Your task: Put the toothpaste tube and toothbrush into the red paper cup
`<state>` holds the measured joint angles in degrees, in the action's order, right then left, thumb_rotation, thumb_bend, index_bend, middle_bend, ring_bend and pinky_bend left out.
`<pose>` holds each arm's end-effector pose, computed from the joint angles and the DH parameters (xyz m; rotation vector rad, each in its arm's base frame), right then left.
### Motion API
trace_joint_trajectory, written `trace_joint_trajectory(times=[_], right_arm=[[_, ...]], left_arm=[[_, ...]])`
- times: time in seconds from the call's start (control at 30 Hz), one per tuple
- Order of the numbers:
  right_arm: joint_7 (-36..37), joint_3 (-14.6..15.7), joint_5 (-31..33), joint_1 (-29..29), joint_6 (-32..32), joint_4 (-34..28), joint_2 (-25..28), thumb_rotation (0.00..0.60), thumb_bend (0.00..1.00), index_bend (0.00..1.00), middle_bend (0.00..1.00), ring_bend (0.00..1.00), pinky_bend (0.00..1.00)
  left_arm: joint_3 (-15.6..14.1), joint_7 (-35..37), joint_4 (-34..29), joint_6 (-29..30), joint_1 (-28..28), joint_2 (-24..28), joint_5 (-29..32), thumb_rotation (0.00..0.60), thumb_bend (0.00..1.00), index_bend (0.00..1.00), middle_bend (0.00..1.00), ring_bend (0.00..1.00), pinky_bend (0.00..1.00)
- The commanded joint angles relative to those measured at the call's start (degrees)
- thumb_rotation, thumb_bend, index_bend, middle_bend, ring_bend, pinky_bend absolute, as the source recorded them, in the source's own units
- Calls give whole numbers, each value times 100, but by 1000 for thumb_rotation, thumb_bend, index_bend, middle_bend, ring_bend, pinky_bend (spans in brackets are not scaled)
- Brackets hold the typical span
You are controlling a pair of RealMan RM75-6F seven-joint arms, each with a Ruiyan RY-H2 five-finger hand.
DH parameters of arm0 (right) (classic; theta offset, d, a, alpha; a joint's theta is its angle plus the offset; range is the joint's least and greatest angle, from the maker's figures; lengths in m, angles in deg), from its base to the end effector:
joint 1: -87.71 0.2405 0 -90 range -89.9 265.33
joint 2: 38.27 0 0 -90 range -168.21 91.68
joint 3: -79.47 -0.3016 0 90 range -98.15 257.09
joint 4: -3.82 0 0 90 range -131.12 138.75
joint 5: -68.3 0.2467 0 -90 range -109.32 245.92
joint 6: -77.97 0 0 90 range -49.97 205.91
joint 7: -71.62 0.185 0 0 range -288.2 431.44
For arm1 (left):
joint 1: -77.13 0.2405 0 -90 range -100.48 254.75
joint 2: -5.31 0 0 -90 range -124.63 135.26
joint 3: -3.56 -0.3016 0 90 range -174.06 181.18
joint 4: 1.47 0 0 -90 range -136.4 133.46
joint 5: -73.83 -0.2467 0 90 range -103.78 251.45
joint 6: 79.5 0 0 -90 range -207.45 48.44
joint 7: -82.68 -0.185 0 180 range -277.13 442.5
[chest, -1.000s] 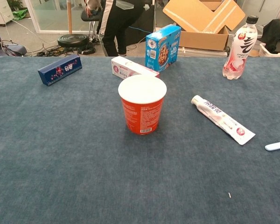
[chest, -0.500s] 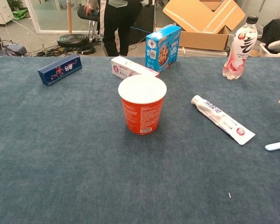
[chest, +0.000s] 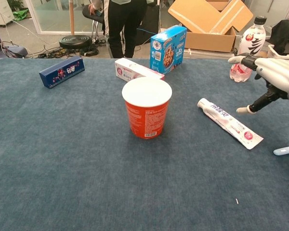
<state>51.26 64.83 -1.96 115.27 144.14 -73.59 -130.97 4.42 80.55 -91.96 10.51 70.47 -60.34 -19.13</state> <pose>-0.2615 -0.3962 -0.0306 1.5300 -0.8982 0.9093 -0.3403 0.2295 0.1380 -1.4861 -0.7617 -0.9947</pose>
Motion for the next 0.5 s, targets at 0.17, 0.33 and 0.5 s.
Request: trace_joint_trajectory(times=[0.17,0.33,0.5], right_arm=[[-45,-11,188,339,-311,595,-489,600,0,0,0,0,250],[-3,20,190,468,-378,892,-722,600,0,0,0,0,249],[43,33,250,587,-520,1194,-910,600,0,0,0,0,245]], left_arm=[[44,73,-57,54,42,104,51,600,148,438,375,374,421],[53,104,-80,16,40,148,78,600,148,438,375,374,421],[59,110,-85,11,44,158,76,600,147,438,375,374,421]])
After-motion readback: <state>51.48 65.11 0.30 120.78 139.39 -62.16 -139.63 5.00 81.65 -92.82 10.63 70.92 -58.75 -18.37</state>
